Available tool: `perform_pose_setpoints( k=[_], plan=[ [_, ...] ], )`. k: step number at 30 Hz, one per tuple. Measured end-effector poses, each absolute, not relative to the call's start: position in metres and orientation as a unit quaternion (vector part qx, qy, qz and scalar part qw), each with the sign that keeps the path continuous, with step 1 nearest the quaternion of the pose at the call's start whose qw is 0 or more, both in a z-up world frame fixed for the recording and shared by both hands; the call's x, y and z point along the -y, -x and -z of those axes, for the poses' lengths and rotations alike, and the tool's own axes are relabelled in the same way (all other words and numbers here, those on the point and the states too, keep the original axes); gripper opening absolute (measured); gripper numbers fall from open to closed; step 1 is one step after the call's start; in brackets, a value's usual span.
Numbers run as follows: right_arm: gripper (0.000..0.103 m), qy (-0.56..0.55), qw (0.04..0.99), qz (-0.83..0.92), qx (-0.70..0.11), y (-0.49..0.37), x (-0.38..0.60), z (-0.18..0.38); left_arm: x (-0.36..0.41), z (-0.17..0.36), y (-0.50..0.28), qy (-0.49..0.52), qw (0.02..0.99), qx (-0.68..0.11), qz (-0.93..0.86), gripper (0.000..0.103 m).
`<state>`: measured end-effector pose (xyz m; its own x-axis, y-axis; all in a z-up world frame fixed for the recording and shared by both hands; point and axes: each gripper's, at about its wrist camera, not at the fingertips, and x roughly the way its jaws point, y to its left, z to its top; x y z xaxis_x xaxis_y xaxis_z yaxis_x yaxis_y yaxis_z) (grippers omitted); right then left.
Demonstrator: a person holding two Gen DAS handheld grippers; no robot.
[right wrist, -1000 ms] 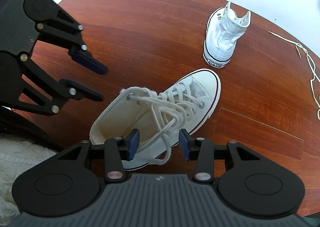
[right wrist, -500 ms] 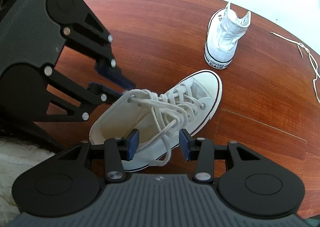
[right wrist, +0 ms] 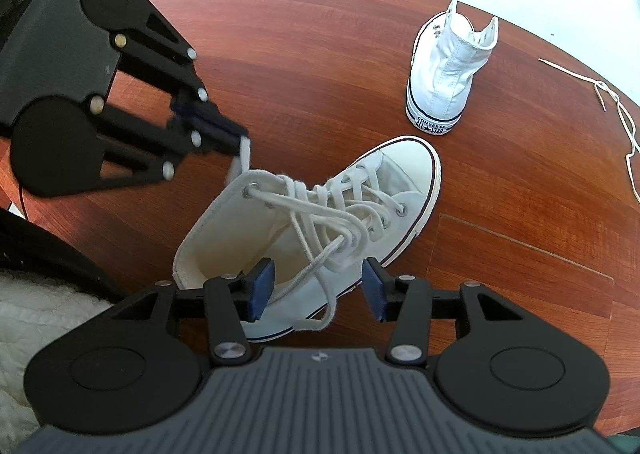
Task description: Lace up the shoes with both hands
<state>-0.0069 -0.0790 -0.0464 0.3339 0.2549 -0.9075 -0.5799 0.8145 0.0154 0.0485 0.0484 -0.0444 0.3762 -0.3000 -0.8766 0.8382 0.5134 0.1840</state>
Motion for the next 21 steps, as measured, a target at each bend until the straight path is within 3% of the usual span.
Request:
perform_pose_setpoints(
  k=[13,16,18,21],
  plan=[
    [0.049,0.165,0.798,-0.257,-0.519,0.006,0.077,0.048,-0.076,0.047,-0.049,-0.291,0.763,-0.44,0.375,0.007],
    [0.049,0.166,0.798,-0.257,-0.52,0.005,0.076,0.048,-0.071,0.047,-0.044,-0.29,0.757,-0.437,0.391,0.015],
    [0.049,0.166,0.798,-0.257,-0.52,0.005,0.076,0.048,-0.067,0.047,-0.04,-0.291,0.753,-0.433,0.401,0.027],
    [0.049,0.165,0.798,-0.256,-0.52,0.005,0.076,0.048,-0.06,0.045,-0.034,-0.298,0.748,-0.42,0.419,0.028]
  ],
)
